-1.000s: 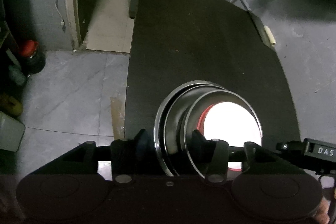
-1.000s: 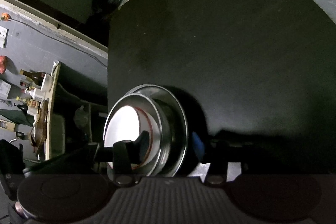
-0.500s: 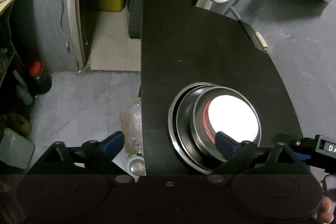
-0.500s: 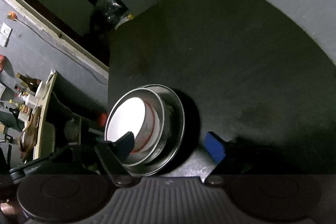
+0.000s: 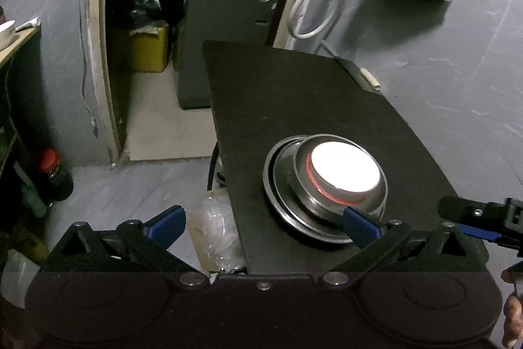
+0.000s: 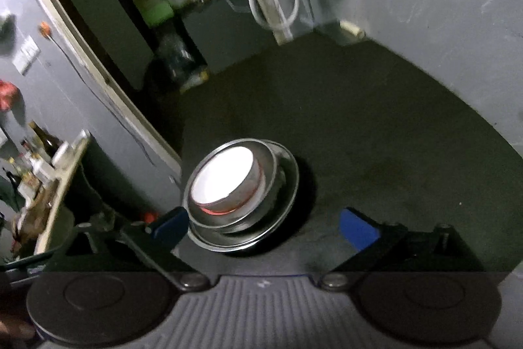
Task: Organize plates and bowls
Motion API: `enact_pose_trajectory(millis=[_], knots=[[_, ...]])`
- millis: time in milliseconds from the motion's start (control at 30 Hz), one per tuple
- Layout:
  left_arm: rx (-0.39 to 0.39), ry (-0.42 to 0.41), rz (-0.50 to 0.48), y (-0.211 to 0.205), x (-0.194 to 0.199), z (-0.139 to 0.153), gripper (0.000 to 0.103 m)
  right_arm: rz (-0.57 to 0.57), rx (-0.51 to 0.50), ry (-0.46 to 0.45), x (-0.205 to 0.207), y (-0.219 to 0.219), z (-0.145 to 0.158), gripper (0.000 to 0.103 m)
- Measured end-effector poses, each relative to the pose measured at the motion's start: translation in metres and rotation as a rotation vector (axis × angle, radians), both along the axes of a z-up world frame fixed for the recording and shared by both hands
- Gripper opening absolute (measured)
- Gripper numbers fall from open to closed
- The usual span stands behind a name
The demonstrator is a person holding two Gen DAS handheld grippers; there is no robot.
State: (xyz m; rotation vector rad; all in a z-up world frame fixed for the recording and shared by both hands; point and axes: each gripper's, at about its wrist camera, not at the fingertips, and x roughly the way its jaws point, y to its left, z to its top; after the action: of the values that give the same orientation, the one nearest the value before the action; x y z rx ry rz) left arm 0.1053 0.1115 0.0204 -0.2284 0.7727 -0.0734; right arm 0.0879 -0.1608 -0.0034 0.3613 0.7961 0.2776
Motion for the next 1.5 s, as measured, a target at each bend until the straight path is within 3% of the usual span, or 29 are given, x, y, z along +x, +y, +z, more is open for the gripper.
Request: enact_pose_trajectory(millis=[167, 300, 633, 1000, 1500], knots=[[0.009, -0.083, 0.001, -0.004, -0.033, 0.003, 0.102, -0.064, 0.006, -0.074, -0.039, -0.005, -0.004, 0.103], [0.038, -0.140, 0.032, -0.011, -0.060, 0.006, 0.102, -0.034, -0.031, -0.138, -0.061, -0.007, -0.003, 0.103], [0.140, -0.138, 0.103, -0.043, -0.116, 0.008, 0.102, 0.021, -0.059, -0.205, -0.106, -0.029, 0.000, 0.103], [0.144, -0.140, 0.144, -0.063, -0.146, 0.005, 0.102, 0.059, -0.089, -0.217, -0.129, -0.043, -0.001, 0.103], [0.132, -0.139, 0.156, -0.068, -0.151, 0.000, 0.102, 0.077, -0.108, -0.201, -0.128, -0.047, -0.004, 0.103]])
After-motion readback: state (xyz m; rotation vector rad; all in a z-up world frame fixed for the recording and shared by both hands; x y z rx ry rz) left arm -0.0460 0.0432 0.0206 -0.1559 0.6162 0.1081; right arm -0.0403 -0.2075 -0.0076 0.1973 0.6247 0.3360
